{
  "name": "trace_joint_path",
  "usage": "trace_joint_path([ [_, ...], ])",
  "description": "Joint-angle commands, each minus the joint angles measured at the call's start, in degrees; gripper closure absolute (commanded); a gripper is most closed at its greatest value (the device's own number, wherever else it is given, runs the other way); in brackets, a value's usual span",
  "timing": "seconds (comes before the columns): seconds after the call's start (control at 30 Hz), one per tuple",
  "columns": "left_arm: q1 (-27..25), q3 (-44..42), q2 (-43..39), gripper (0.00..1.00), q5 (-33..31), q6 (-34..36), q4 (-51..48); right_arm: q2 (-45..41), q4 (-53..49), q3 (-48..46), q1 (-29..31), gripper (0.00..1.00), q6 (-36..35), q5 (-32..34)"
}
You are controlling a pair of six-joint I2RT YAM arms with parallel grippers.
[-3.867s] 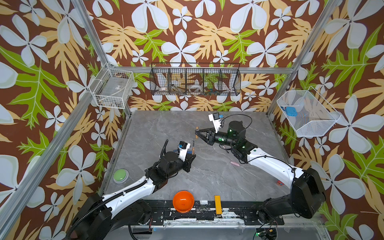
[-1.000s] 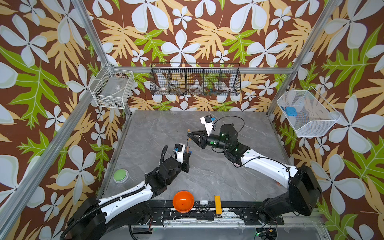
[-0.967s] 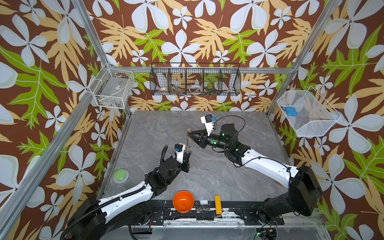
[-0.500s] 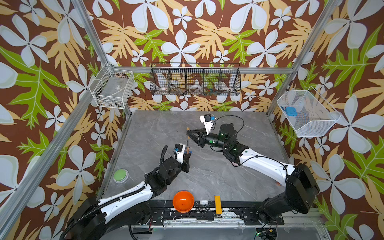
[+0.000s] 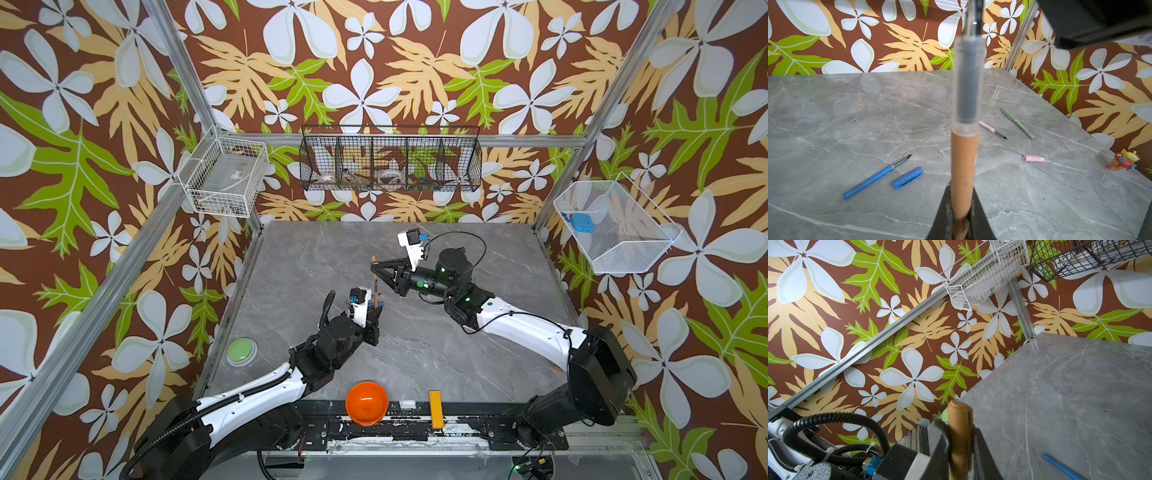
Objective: Insert the pens into the pen caps
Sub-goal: 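Lower the orange cap with the right gripper onto the pen tip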
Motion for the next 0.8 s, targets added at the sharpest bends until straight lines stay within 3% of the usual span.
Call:
trace_joint_path([
  [0.0, -0.1, 0.3, -0.2, 1.00, -0.4, 0.8, 1.9, 0.0, 1.4, -0.4, 0.1, 0.81, -0.2, 0.1],
  [0.77, -0.1, 0.0, -1.5, 1.00, -1.3, -0.5, 4.3, -1.2, 2.1, -3.7, 0.7, 0.81, 0.5, 0.6],
])
